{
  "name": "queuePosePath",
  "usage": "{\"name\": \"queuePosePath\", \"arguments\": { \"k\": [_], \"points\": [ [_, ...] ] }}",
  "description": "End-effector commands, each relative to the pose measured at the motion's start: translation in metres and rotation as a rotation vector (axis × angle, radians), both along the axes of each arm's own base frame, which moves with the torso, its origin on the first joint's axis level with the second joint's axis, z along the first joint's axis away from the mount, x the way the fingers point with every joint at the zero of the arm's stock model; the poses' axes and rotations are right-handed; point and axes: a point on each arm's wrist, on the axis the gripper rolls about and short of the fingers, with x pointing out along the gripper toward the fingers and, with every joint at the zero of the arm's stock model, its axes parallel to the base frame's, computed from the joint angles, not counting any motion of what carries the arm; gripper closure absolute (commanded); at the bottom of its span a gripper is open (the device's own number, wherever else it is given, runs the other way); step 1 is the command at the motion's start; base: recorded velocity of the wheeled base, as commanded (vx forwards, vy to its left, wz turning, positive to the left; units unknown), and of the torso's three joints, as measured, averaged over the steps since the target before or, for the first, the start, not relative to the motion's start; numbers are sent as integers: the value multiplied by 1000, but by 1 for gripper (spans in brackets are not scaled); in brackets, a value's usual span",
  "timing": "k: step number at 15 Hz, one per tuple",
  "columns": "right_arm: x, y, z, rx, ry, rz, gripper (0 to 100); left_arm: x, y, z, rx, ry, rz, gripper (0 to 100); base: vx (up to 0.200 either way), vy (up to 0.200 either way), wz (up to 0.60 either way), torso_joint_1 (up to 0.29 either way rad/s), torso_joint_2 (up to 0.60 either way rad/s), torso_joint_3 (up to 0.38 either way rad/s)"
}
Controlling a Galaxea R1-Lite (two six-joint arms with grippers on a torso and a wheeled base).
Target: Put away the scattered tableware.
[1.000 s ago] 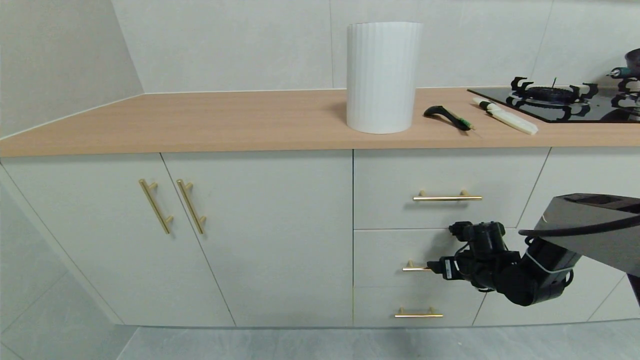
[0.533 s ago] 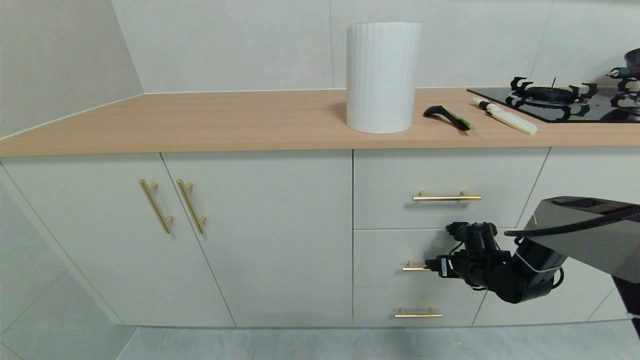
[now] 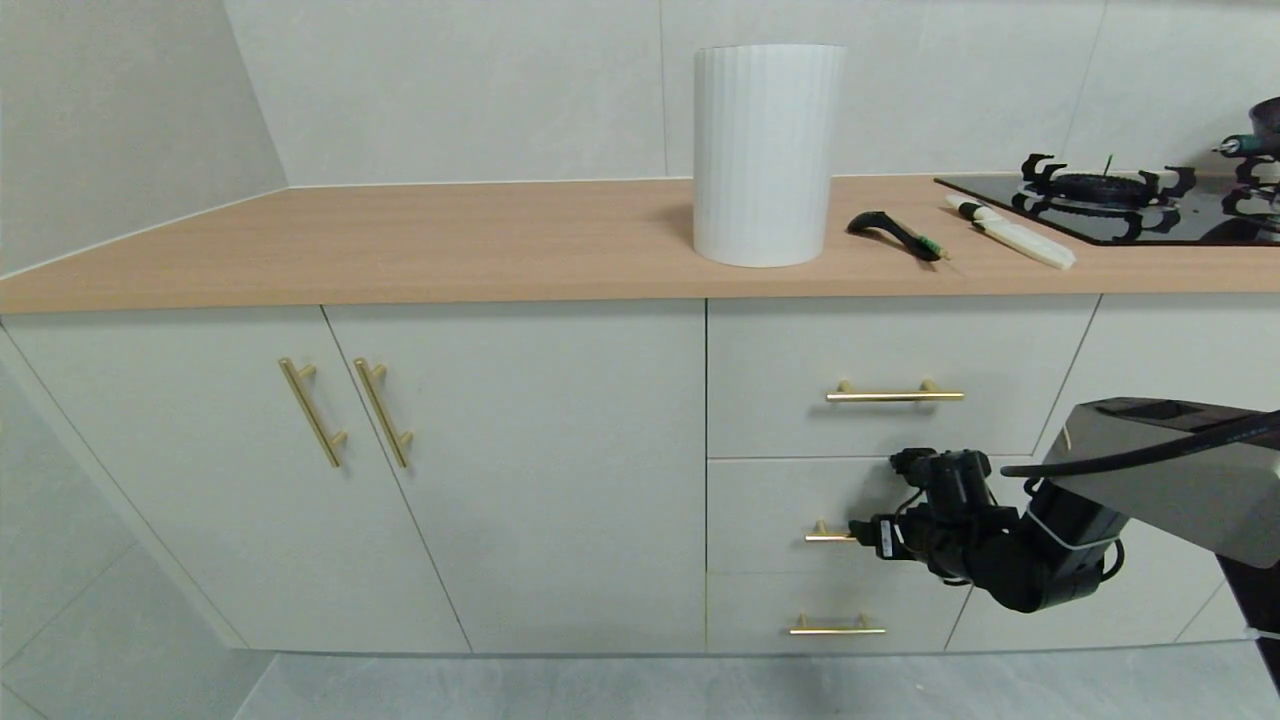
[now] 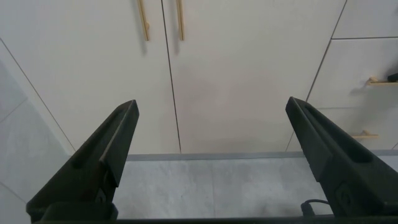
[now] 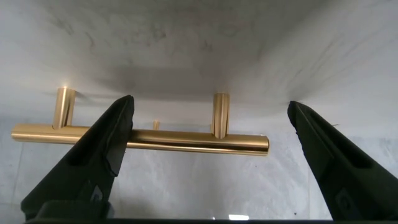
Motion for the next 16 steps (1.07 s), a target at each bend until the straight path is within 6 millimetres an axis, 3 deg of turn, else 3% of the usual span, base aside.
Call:
{"name": "queuePosePath", "arguments": {
  "k": [1,8,11,14,16],
  "points": [
    [-4,-1,-1,-5,21,2,0,0,0,0,0,1,0,0,0,0,0,0,0,0],
    [-21,-1,-2,-25,96,24,0,0,0,0,0,1,0,0,0,0,0,0,0,0],
    [-44,-4,5,-54,139,64,0,0,0,0,0,1,0,0,0,0,0,0,0,0],
    [-83,-1,28,-65,185,158,0,0,0,0,0,1,0,0,0,0,0,0,0,0],
    [-108,-2,65,-72,176,197,0,0,0,0,0,1,0,0,0,0,0,0,0,0]
  ]
}}
